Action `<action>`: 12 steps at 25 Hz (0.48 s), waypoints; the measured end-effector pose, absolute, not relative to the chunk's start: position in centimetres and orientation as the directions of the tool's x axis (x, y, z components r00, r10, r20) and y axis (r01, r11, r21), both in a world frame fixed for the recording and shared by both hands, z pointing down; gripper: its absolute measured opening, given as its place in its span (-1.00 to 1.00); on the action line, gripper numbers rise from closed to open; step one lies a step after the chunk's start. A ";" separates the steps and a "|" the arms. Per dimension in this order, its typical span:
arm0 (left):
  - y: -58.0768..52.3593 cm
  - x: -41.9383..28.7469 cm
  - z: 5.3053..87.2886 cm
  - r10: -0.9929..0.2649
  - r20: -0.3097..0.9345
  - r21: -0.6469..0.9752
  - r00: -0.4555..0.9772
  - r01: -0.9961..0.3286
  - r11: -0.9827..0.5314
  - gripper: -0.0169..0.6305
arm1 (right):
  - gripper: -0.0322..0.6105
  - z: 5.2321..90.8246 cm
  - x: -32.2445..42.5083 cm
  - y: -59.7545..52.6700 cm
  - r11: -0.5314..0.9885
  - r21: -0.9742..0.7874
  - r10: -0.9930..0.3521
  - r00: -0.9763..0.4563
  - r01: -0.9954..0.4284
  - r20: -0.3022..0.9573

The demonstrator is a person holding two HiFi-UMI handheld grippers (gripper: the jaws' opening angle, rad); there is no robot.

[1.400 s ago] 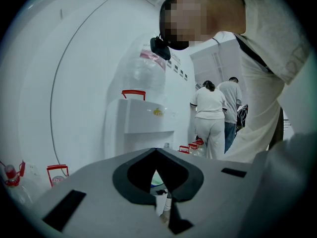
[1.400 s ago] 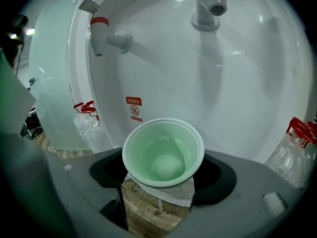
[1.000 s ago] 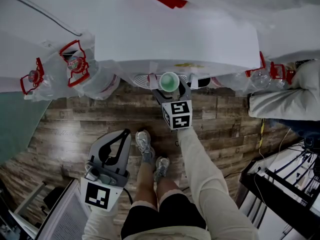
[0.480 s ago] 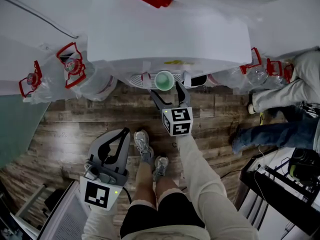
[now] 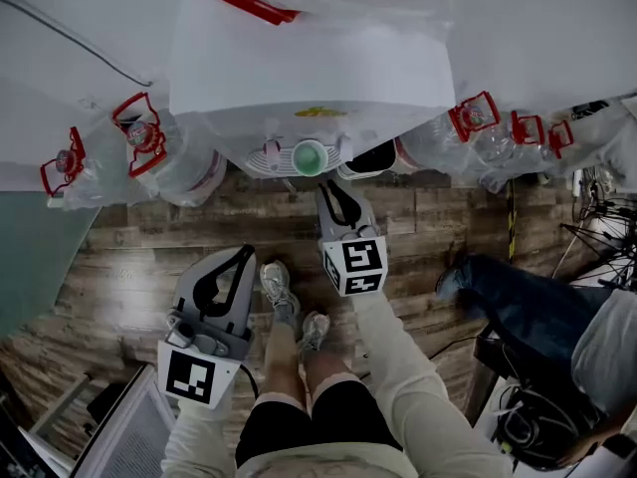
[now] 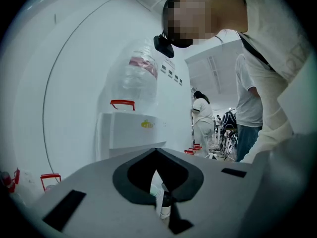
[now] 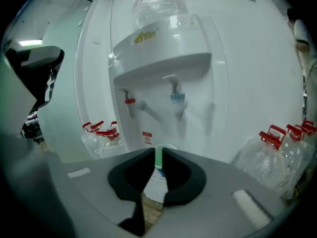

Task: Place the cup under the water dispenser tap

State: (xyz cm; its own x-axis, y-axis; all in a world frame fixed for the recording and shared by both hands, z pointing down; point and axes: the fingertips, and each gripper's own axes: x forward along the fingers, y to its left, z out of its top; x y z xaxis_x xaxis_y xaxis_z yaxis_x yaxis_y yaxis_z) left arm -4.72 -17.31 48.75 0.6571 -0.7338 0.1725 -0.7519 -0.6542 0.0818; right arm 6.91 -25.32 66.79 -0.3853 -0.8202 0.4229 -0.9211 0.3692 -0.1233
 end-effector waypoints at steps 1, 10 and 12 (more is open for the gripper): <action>-17.1 -4.6 48.4 -0.735 0.170 0.080 0.656 -0.753 -0.653 -0.93 | -0.86 66.0 7.2 -25.0 0.369 -0.109 -0.827 -0.379 -0.923 0.415; -15.2 -4.0 44.5 -0.760 0.160 0.064 0.630 -0.775 -0.629 -0.93 | -0.87 57.8 8.1 -20.4 0.422 -0.080 -0.835 -0.422 -0.903 0.354; -14.7 -4.0 43.4 -0.769 0.156 0.065 0.620 -0.783 -0.619 -0.93 | -0.87 55.8 8.4 -19.4 0.423 -0.079 -0.840 -0.424 -0.902 0.339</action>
